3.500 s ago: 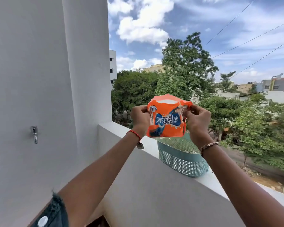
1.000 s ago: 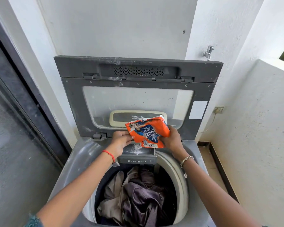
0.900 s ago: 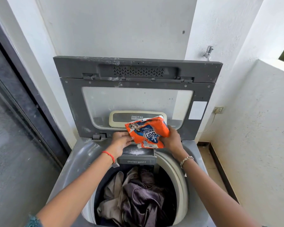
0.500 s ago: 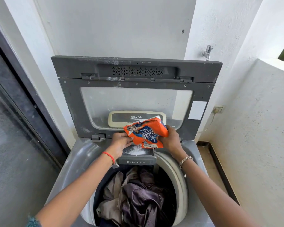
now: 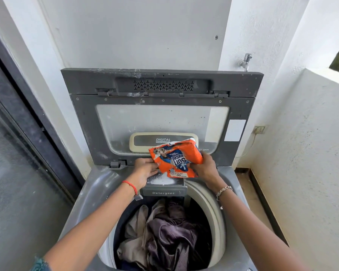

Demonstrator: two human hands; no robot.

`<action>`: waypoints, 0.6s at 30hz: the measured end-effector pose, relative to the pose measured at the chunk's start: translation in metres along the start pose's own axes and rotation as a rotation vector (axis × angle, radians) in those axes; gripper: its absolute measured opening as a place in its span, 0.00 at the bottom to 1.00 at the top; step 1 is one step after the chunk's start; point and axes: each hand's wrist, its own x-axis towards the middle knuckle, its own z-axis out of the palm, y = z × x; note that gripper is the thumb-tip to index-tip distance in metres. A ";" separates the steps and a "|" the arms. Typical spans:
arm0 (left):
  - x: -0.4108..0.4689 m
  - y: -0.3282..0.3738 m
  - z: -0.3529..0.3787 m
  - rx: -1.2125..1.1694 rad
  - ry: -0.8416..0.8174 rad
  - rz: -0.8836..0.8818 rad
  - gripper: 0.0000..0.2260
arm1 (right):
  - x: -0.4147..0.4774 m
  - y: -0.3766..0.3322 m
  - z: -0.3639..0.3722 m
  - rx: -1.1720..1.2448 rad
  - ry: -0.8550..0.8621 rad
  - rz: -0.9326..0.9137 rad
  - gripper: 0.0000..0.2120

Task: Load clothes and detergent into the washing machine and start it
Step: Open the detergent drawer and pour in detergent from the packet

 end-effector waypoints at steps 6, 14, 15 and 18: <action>-0.011 0.012 0.009 0.047 -0.080 0.056 0.13 | -0.013 0.011 -0.018 0.385 0.029 0.101 0.12; -0.049 0.046 0.076 0.110 -0.295 0.167 0.20 | -0.033 0.024 -0.083 0.987 -0.128 0.241 0.28; -0.055 0.051 0.092 0.109 -0.356 0.167 0.20 | -0.035 0.023 -0.095 1.042 -0.132 0.215 0.31; -0.074 0.060 0.151 0.117 -0.534 0.159 0.16 | -0.043 0.016 -0.132 1.164 -0.095 0.118 0.36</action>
